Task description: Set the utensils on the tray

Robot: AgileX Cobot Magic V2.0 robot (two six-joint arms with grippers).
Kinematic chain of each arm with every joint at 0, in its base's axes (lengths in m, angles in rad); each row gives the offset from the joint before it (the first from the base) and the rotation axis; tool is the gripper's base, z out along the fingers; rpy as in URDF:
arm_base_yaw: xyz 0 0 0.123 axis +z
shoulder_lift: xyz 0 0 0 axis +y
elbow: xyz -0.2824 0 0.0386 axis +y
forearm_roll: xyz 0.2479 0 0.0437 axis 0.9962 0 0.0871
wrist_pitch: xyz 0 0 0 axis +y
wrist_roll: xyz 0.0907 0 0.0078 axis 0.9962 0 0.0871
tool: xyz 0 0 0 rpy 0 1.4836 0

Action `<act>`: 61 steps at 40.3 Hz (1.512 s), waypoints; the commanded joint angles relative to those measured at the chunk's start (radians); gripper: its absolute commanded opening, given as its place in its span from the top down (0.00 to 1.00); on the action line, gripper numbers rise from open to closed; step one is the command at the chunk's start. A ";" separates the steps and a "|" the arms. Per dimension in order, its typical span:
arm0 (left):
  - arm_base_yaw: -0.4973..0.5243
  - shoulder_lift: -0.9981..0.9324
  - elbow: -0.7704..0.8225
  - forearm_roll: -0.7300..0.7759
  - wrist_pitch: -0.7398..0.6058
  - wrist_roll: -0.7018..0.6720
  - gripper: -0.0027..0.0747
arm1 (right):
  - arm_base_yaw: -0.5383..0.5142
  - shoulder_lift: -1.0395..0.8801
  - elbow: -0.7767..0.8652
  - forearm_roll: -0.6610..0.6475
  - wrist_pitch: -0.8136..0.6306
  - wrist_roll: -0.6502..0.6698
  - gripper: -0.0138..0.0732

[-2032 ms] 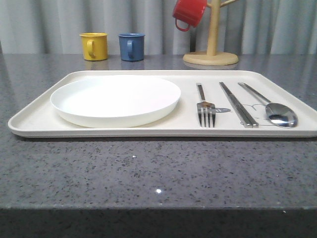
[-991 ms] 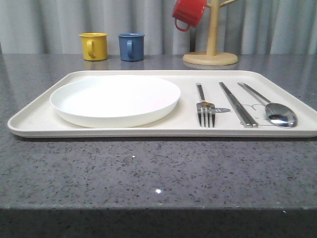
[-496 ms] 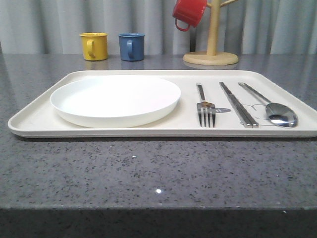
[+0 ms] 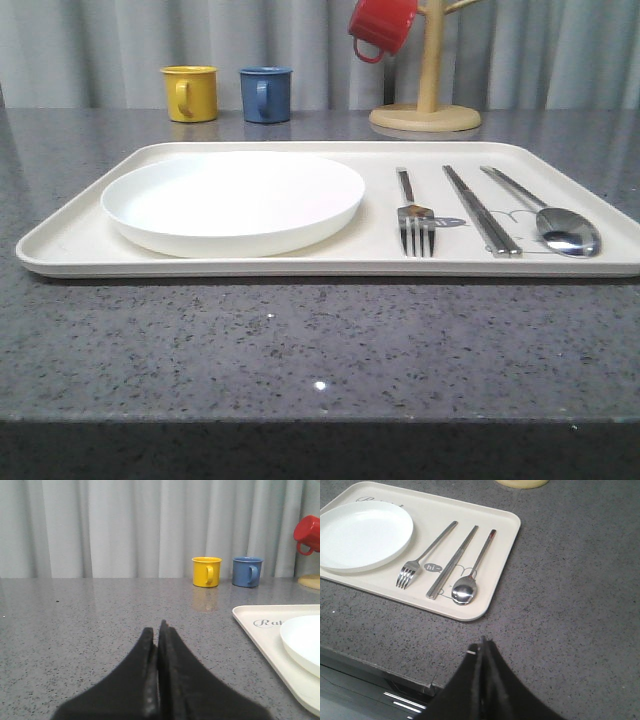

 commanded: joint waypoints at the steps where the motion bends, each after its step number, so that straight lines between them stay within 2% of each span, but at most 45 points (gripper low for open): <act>1: -0.006 -0.021 0.019 -0.001 -0.079 0.003 0.99 | -0.006 0.013 -0.020 -0.013 -0.072 -0.010 0.92; 4: -0.006 -0.021 0.019 -0.001 -0.079 0.003 0.99 | -0.022 -0.001 -0.001 -0.034 -0.116 -0.010 0.92; 8: -0.006 -0.021 0.019 -0.001 -0.079 0.003 0.99 | -0.090 -0.044 0.089 -0.033 -0.324 -0.010 0.92; 15: -0.006 -0.021 0.019 -0.001 -0.079 0.003 0.99 | -0.186 -0.155 0.367 -0.012 -0.707 -0.010 0.92; 20: -0.006 -0.021 0.019 -0.001 -0.079 0.003 0.99 | -0.225 -0.240 0.544 -0.004 -0.849 -0.010 0.92; 28: -0.006 -0.021 0.019 -0.001 -0.079 0.003 0.99 | -0.239 -0.318 0.732 -0.004 -0.942 -0.010 0.92; 37: -0.006 -0.021 0.019 -0.001 -0.079 0.003 0.99 | -0.239 -0.332 0.851 -0.004 -1.051 -0.010 0.92; 61: -0.006 -0.021 0.019 -0.001 -0.079 0.003 0.99 | -0.239 -0.332 0.853 0.001 -1.112 -0.006 0.92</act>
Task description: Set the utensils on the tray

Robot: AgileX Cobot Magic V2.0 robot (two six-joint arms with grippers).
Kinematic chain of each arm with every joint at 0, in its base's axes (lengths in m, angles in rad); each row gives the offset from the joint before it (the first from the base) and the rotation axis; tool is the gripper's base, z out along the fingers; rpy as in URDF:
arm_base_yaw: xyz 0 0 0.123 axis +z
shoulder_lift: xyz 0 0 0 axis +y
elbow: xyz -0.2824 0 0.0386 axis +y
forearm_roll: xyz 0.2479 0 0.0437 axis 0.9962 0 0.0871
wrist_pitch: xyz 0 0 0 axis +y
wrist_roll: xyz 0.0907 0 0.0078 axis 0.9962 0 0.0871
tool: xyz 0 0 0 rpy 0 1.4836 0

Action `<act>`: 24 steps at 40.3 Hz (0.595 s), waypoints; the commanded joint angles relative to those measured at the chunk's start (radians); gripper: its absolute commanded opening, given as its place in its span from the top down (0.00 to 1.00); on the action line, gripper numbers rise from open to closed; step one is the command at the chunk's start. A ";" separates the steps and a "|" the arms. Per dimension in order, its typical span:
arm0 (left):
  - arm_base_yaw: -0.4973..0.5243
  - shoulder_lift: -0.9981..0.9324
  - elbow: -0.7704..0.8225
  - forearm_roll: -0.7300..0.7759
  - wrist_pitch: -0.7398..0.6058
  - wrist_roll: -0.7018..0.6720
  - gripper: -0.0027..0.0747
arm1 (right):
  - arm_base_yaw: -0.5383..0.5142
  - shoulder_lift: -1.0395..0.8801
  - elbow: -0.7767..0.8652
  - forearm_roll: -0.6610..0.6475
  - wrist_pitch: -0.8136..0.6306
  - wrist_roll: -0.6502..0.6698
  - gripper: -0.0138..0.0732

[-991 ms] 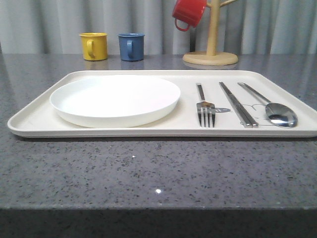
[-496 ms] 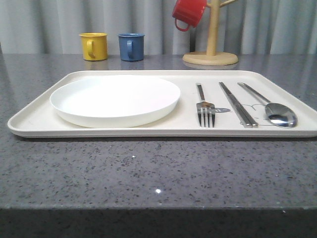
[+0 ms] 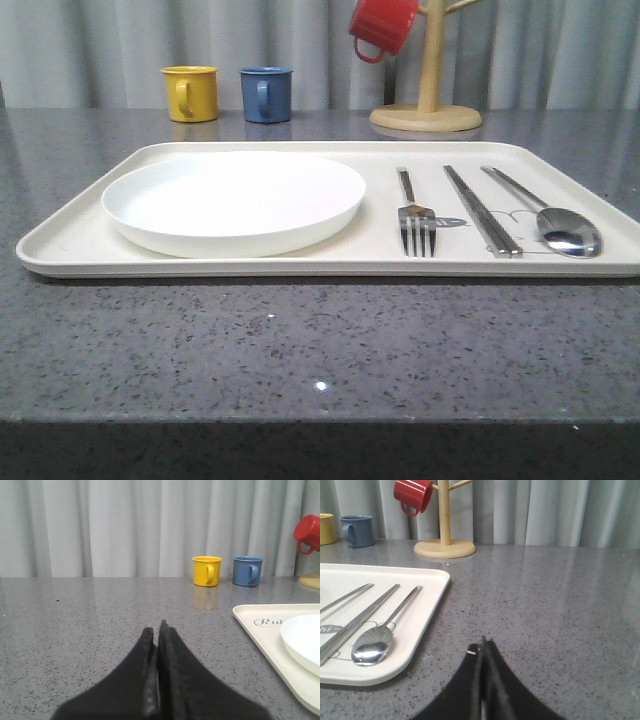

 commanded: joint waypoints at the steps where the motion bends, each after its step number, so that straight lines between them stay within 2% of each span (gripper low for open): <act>1: -0.006 -0.021 0.019 -0.001 -0.087 0.003 0.99 | -0.006 -0.018 0.001 0.003 -0.096 -0.006 0.92; 24: -0.006 -0.021 0.019 -0.001 -0.087 0.003 0.99 | -0.038 -0.018 0.001 -0.056 -0.122 0.054 0.92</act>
